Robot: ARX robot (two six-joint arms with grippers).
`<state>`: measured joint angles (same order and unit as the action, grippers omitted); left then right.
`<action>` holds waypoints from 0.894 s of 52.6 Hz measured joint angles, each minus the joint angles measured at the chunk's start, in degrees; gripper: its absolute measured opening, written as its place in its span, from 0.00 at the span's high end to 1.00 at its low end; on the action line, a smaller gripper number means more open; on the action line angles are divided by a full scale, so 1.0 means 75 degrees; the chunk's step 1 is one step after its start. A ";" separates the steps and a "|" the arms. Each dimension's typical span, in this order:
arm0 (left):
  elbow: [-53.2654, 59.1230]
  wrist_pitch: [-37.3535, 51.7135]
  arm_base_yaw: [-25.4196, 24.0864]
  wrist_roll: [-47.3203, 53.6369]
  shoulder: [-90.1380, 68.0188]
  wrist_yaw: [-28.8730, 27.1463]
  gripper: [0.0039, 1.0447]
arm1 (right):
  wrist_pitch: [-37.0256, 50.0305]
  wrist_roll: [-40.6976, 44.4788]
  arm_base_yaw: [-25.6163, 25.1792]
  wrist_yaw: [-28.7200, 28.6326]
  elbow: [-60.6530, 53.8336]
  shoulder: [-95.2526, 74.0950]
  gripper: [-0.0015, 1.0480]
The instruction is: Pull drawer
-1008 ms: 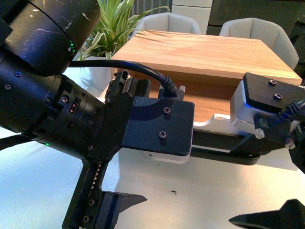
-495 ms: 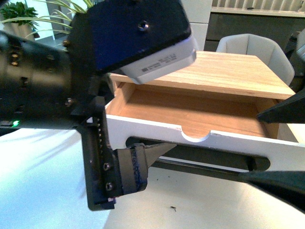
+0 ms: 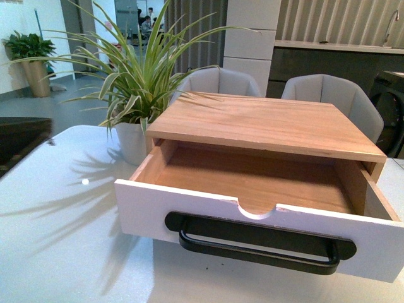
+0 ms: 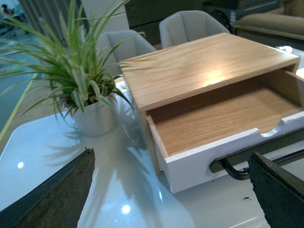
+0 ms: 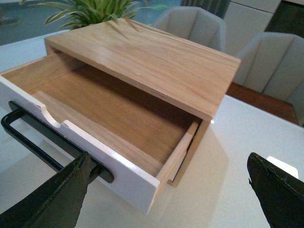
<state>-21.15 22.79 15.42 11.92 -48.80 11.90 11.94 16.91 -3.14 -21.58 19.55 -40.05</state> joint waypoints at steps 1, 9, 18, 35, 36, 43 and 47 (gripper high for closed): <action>0.0067 -0.0128 -0.0087 -0.0099 0.0204 -0.0047 0.07 | -0.0026 -0.0175 -0.0076 0.0023 -0.0090 0.0172 0.09; 0.0641 -0.0836 -0.0533 -0.0635 0.1343 -0.0583 0.07 | -0.0358 -0.1037 -0.0699 0.0210 -0.0621 0.1402 0.09; 0.1160 -0.1451 -0.0749 -0.1250 0.1757 -0.0609 0.07 | -0.0647 -0.1833 -0.1524 0.0166 -0.0915 0.2291 0.09; 0.1416 -0.0746 -0.0565 -0.1512 0.1810 -0.1568 0.13 | -0.0481 -0.2165 -0.1550 0.0530 -0.1000 0.2428 0.13; 0.1486 -0.0647 -0.0533 -0.1512 0.1816 -0.1679 0.15 | -0.0452 -0.2165 -0.1512 0.0600 -0.1032 0.2445 0.14; 0.1955 0.0329 -0.0676 -0.1542 0.2224 -0.2932 0.38 | -0.0318 -0.2174 -0.1064 0.1489 -0.1419 0.2821 0.37; 0.2098 0.0216 -0.0828 -0.1545 0.2532 -0.2734 0.51 | -0.0323 -0.2171 -0.0828 0.1687 -0.1588 0.3019 0.50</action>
<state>-5.41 24.40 9.21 0.34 -29.80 -8.60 9.52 0.62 -9.34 -8.93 7.64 -17.41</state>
